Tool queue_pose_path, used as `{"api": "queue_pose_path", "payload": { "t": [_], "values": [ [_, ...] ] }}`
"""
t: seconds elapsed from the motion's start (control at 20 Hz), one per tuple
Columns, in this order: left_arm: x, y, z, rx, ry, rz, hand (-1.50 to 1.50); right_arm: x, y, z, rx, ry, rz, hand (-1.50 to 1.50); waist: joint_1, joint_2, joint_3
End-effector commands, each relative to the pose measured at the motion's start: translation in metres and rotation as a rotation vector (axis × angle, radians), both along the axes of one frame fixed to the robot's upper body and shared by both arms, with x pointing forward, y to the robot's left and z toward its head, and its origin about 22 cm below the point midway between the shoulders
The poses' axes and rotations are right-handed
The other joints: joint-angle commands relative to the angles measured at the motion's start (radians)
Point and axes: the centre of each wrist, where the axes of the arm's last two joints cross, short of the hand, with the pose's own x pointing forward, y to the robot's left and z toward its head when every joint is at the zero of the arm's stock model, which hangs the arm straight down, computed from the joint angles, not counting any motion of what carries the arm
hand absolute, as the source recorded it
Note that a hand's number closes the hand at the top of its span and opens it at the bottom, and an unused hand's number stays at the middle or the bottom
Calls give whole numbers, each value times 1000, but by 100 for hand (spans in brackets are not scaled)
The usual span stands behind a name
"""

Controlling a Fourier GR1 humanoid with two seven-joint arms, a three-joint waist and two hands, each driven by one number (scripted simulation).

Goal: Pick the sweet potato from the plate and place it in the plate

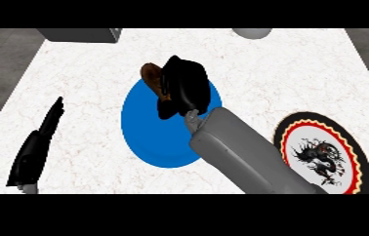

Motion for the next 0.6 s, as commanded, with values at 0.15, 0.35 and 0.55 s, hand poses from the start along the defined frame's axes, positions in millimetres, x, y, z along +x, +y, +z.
{"api": "queue_pose_path", "payload": {
  "t": [0.15, 0.35, 0.55],
  "values": [
    [5, 0, -9, -4, -6, -14, 0, 26, -9, -42, 174, 93, -167, -150, 21, 9, 0],
    [8, 8, 8, 4, 4, -8, 0, 8, 1, -73, 165, 135, -161, -150, 14, 3, 0],
    [-6, 1, 11, 10, -4, -19, 0, 11, 7, -58, 291, 17, -161, -150, 15, 0, 1]
  ]
}}
